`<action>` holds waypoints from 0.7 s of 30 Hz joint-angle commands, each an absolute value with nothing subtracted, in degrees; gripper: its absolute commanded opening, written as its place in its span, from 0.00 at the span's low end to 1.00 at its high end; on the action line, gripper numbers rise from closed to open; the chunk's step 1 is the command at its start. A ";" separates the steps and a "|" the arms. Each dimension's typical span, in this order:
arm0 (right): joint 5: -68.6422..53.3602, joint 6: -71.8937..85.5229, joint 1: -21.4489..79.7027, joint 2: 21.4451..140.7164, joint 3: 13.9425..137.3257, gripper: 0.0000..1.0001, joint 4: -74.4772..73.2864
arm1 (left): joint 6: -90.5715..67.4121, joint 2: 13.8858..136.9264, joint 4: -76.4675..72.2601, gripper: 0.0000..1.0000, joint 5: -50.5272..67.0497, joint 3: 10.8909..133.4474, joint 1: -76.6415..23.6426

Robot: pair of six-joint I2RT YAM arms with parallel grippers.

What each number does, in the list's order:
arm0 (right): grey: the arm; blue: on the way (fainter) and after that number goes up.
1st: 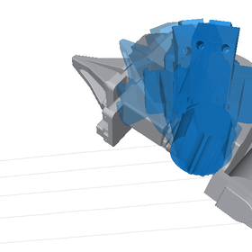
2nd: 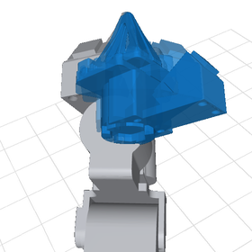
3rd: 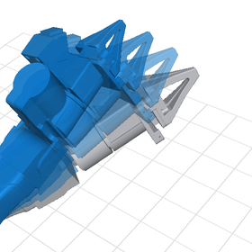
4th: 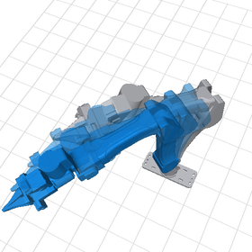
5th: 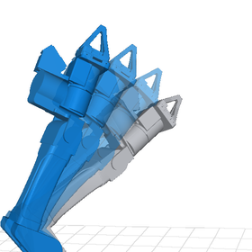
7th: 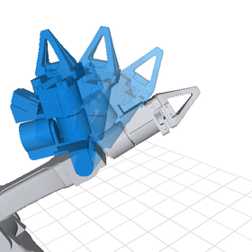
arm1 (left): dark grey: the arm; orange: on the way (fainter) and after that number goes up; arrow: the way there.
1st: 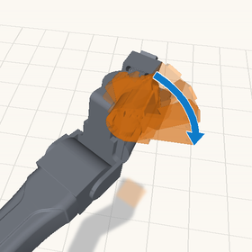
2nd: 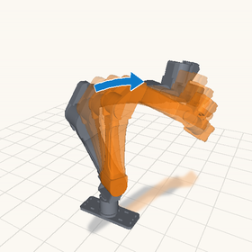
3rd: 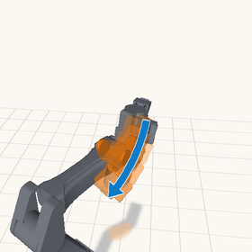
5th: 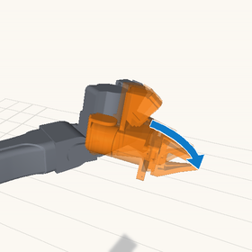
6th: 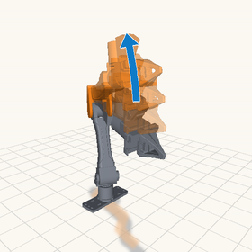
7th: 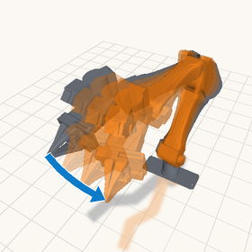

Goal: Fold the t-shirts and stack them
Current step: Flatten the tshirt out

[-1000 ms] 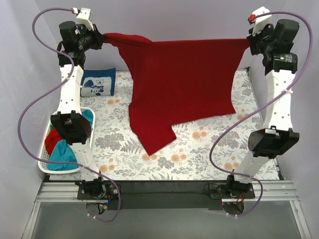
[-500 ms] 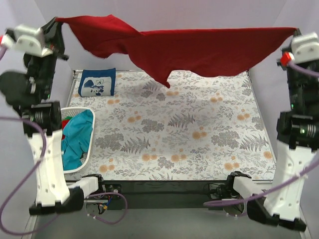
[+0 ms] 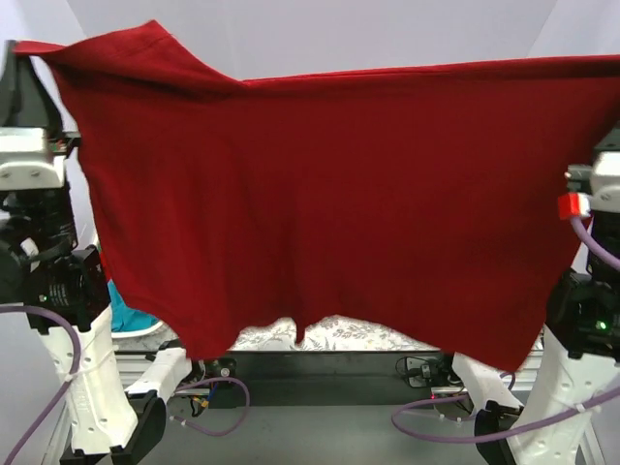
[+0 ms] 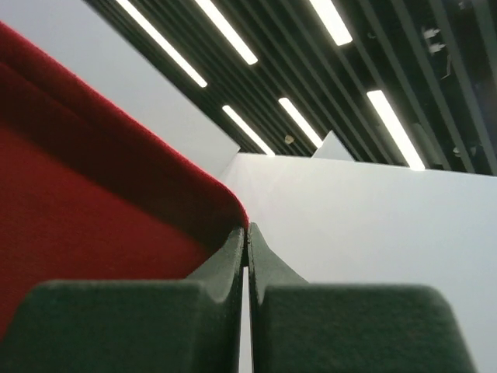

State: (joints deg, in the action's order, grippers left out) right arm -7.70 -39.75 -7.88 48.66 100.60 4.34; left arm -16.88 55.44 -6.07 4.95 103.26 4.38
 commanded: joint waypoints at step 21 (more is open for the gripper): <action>-20.04 -51.33 -8.26 68.33 48.59 0.01 7.82 | -10.99 80.74 10.55 0.00 20.49 68.99 -8.43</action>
State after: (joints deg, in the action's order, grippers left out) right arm -18.74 -49.04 -7.88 61.45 47.55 -0.08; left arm -12.78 75.50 11.70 24.73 68.29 -4.25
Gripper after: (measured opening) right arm 0.022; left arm 0.033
